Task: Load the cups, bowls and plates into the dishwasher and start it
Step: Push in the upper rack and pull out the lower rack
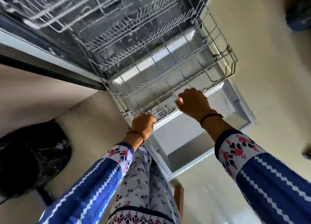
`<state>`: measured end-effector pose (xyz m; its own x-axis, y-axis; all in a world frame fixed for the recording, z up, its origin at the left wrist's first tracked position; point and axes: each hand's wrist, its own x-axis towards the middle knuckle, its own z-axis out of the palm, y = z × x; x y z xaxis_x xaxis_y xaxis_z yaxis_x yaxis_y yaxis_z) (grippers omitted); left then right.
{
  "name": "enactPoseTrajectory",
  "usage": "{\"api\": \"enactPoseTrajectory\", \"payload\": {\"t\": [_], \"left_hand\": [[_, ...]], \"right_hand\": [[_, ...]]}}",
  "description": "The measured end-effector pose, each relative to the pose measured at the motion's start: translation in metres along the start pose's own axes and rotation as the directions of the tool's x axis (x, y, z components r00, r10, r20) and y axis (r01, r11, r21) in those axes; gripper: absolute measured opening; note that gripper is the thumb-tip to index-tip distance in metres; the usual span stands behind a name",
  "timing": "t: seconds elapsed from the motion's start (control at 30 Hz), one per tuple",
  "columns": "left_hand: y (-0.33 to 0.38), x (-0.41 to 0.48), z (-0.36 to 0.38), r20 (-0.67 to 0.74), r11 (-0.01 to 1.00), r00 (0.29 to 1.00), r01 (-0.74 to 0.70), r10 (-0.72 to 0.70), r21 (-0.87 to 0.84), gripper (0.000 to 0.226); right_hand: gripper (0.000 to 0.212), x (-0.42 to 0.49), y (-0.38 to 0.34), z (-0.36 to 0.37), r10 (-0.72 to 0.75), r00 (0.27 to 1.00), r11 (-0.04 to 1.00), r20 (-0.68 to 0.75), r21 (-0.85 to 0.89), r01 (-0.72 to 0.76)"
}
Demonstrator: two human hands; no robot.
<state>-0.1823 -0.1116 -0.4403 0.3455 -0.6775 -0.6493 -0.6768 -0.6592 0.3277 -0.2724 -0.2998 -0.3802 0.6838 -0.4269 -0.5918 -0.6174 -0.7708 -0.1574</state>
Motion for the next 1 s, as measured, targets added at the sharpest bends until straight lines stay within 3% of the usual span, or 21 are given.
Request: {"api": "enactPoseTrajectory", "payload": {"t": [0.2,0.5,0.73,1.0], "left_hand": [[0.042,-0.028,0.054,0.136,1.0,0.991,-0.007,0.009,-0.019,0.011],[0.078,-0.056,0.105,0.221,0.998,0.974,-0.055,0.046,0.033,0.015],[0.081,-0.057,0.107,0.231,0.996,0.971,-0.042,0.059,-0.076,0.017],[0.07,-0.053,0.049,0.18,0.962,0.982,-0.01,0.062,-0.275,0.019]], "right_hand": [[0.044,-0.049,0.035,0.033,0.09,0.984,0.996,0.15,-0.007,-0.09],[0.041,-0.086,0.062,0.069,0.273,0.904,0.952,0.33,0.04,-0.303],[0.035,-0.091,0.067,0.074,0.283,0.894,0.947,0.348,0.044,-0.317],[0.017,-0.11,0.044,0.053,0.181,0.953,0.944,0.244,0.228,-0.237]]}}
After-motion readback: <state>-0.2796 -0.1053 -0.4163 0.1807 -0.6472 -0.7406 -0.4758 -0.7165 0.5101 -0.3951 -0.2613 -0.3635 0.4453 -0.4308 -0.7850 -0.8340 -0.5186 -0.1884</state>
